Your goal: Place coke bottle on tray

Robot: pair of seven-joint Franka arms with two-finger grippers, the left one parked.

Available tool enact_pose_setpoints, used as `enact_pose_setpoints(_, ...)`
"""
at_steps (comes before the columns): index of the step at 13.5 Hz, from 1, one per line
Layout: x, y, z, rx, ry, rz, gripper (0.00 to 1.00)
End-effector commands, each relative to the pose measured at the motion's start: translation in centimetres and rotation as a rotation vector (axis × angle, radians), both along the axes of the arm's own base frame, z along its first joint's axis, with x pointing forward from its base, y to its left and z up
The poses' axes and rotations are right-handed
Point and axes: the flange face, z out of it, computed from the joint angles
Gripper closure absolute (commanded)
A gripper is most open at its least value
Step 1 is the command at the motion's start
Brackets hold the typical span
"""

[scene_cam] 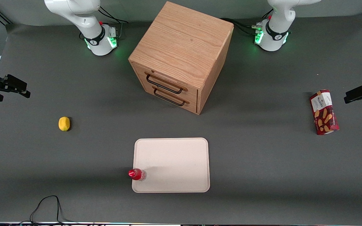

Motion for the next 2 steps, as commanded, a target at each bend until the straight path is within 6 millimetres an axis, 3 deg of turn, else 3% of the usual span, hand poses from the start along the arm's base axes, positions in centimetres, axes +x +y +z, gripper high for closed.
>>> enact_pose_setpoints(1, 0.27, 0.18, 0.62, -0.026, 0.001, 0.016, 0.0)
enact_pose_setpoints(2, 0.27, 0.2, 0.62, -0.024, 0.001, 0.016, 0.0)
